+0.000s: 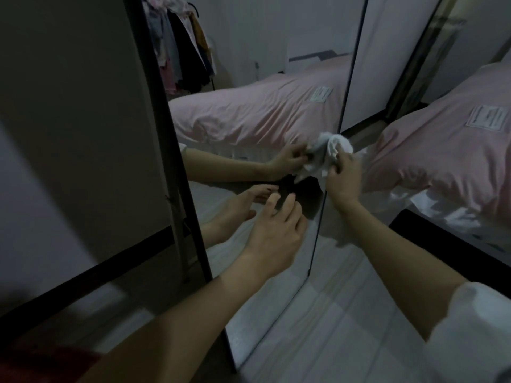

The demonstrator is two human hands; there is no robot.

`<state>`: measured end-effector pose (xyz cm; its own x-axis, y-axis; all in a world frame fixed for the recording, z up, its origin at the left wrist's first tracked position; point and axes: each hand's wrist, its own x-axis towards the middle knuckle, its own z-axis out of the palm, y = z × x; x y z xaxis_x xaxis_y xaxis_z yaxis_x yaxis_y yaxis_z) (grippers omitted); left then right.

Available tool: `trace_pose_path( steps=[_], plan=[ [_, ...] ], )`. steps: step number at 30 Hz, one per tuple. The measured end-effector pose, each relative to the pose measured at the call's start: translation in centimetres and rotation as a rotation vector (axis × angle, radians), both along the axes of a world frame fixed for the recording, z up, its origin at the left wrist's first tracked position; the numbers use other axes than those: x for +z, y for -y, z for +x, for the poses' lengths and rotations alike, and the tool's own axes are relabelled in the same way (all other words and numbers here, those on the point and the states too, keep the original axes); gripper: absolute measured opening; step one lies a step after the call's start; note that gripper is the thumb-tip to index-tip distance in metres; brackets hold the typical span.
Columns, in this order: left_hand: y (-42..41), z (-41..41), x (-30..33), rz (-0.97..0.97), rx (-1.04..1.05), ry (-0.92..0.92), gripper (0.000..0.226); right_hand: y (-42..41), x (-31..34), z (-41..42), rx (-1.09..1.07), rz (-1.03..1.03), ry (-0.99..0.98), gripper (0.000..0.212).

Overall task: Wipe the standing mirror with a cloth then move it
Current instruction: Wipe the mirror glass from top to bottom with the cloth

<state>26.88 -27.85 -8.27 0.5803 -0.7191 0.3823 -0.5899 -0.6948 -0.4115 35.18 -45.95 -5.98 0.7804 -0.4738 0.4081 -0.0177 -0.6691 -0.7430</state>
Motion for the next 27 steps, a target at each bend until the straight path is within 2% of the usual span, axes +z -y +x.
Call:
trace_pose_path(
  steps=[3, 5, 7, 8, 10, 12, 14, 16, 19, 22, 24, 27],
  plan=[
    [0.2, 0.5, -0.4, -0.015, -0.003, 0.015, 0.043, 0.6, -5.0, -0.6, 0.053, 0.229, -0.227, 0.053],
    [0.3, 0.8, -0.6, -0.012, 0.007, 0.037, 0.045, 1.4, -8.2, -1.6, 0.001, 0.358, -0.54, 0.042],
    [0.2, 1.1, -0.8, -0.003, 0.02, 0.052, 0.046, 1.7, -10.0, -2.3, -0.093, 0.448, -0.676, 0.036],
    [0.2, 1.1, -0.9, -0.001, 0.023, 0.058, 0.046, 1.7, -10.3, -2.5, -0.152, 0.474, -0.65, 0.035],
    [0.1, 1.1, -1.0, 0.007, 0.031, 0.063, 0.047, 1.4, -9.7, -2.2, -0.262, 0.438, -0.469, 0.039],
    [0.2, 1.0, -1.2, 0.016, 0.023, 0.069, 0.047, 1.2, -8.2, -1.4, -0.213, 0.335, -0.224, 0.046],
    [0.4, 0.8, -1.3, 0.019, 0.009, 0.069, 0.045, 0.7, -7.3, -0.7, -0.105, 0.247, -0.154, 0.05],
    [0.5, 0.7, -1.4, 0.022, 0.009, 0.074, 0.046, 0.6, -8.2, -0.4, -0.066, 0.273, -0.269, 0.051],
    [0.2, 0.7, -1.5, 0.016, 0.013, 0.077, 0.051, 0.5, -10.8, -2.0, -0.079, 0.472, -0.632, 0.037],
    [-0.3, 0.9, -1.5, 0.029, 0.019, 0.086, 0.052, 0.1, -12.2, -4.0, -0.081, 0.529, -0.901, 0.033],
    [-0.5, 0.9, -1.2, 0.01, -0.001, 0.077, 0.05, 0.0, -12.2, -4.3, -0.113, 0.479, -0.897, 0.032],
    [-0.7, 0.8, -1.2, -0.021, -0.021, 0.067, 0.047, -0.1, -10.9, -3.7, -0.149, 0.486, -0.596, 0.036]
  ],
)
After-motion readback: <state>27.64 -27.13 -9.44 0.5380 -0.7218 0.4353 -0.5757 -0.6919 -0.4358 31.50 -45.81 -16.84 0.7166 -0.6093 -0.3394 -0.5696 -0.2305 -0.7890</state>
